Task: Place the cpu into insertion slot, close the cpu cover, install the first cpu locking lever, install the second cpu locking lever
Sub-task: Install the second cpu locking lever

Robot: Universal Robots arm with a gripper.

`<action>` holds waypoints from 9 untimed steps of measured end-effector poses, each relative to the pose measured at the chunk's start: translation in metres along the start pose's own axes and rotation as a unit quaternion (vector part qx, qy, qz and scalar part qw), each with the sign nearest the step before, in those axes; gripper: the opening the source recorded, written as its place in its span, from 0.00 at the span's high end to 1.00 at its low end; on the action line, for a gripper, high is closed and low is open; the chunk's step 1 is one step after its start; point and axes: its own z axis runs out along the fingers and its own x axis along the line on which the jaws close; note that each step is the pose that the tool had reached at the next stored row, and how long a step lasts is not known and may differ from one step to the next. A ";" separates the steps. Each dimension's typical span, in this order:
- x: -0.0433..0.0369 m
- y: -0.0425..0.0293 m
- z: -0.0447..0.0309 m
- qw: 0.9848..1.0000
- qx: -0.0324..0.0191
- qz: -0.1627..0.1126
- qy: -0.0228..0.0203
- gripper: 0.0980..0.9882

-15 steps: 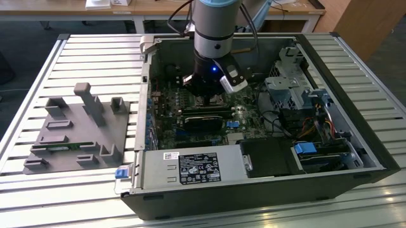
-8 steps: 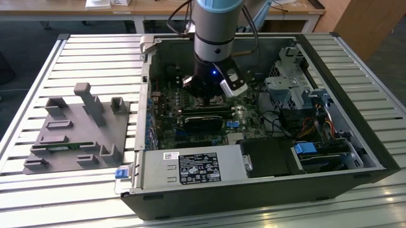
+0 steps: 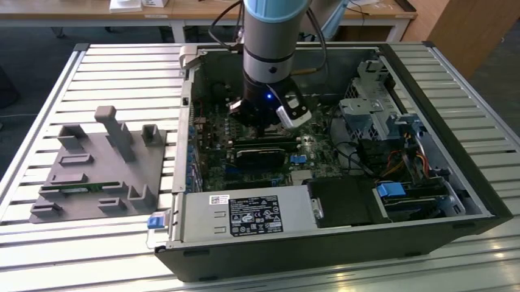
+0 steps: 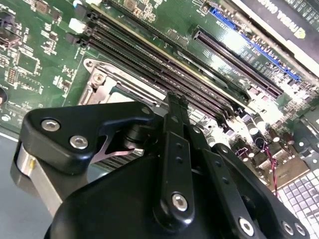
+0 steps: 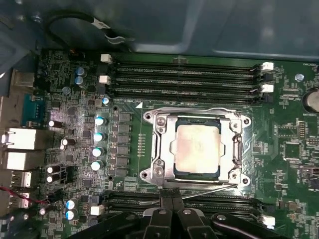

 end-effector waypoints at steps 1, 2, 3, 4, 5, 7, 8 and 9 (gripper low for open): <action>0.0000 -0.0002 0.0016 1.000 0.000 0.000 0.000 0.99; 0.0001 -0.0004 0.0032 1.000 0.000 0.000 0.000 0.99; 0.0001 -0.0005 0.0050 1.000 0.000 0.000 0.000 0.99; 0.0002 -0.0007 0.0062 1.000 -0.001 0.000 0.000 0.99; 0.0005 -0.0013 0.0063 1.000 -0.003 0.000 0.000 0.99; 0.0012 -0.0036 0.0062 1.000 -0.011 0.000 0.000 0.99; 0.0015 -0.0049 0.0060 1.000 -0.016 0.000 0.000 0.99; 0.0020 -0.0062 0.0059 1.000 -0.021 0.000 0.000 0.99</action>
